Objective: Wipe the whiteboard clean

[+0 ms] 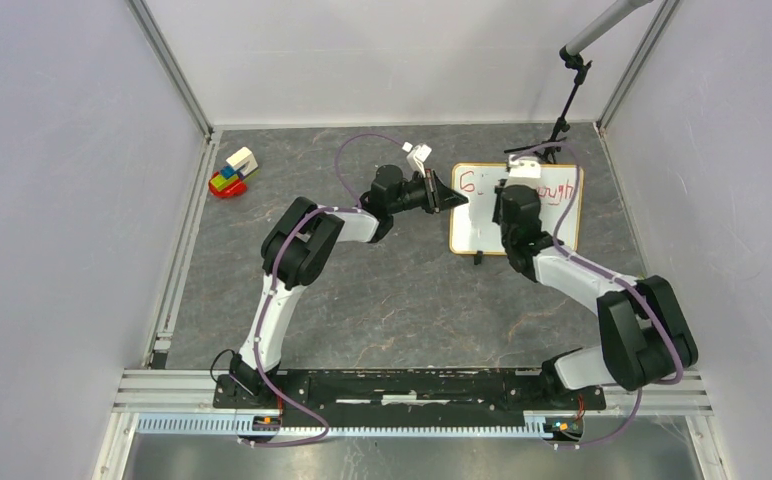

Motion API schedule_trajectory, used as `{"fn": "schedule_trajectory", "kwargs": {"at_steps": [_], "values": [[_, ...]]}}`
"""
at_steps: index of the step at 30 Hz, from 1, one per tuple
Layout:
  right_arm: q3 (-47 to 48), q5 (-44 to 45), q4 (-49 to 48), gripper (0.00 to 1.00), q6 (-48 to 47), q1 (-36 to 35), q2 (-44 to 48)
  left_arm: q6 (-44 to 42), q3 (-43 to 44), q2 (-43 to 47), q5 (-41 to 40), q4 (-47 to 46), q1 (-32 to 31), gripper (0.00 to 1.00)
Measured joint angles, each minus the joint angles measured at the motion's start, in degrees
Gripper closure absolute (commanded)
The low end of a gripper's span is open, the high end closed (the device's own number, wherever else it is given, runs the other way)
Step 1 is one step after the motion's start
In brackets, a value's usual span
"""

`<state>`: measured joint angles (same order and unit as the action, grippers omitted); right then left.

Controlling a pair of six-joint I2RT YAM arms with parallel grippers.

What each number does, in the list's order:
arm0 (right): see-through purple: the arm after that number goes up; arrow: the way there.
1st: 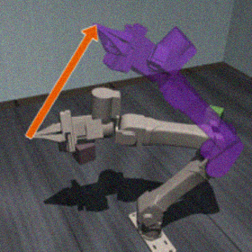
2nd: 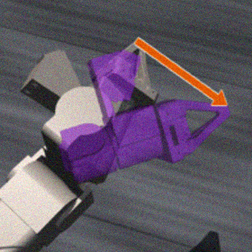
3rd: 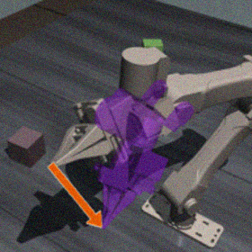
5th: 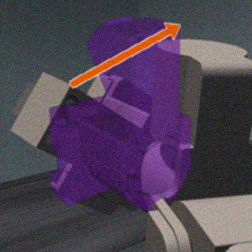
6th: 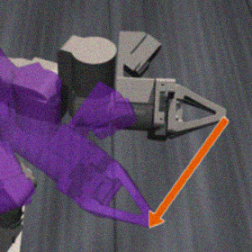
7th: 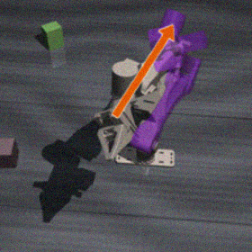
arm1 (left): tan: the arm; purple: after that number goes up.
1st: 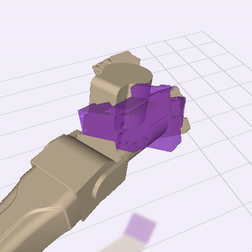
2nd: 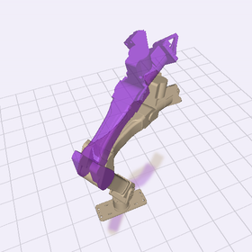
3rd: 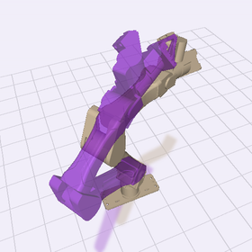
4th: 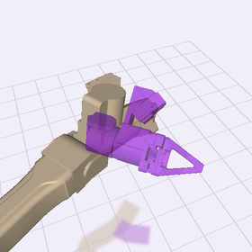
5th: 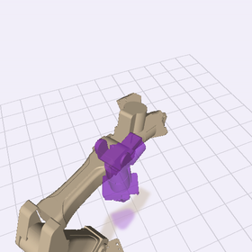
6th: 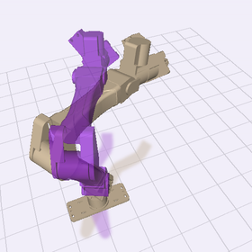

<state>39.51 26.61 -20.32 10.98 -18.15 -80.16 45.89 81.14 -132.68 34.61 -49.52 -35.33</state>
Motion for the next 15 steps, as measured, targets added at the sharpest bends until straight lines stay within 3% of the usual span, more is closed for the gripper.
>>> {"fn": "schedule_trajectory", "kwargs": {"at_steps": [7, 15], "values": [[5.88, 1.75, 1.57, 0.98, -0.76, -8.85, -5.53, -0.94, 0.68, 0.09, -0.31, 1.75, -0.11, 0.98], [7.58, 0.76, 2.23, 0.99, 0.31, -7.41, -6.80, -1.90, 1.20, 0.22, -2.03, 3.15, -0.28, 0.98]]}}
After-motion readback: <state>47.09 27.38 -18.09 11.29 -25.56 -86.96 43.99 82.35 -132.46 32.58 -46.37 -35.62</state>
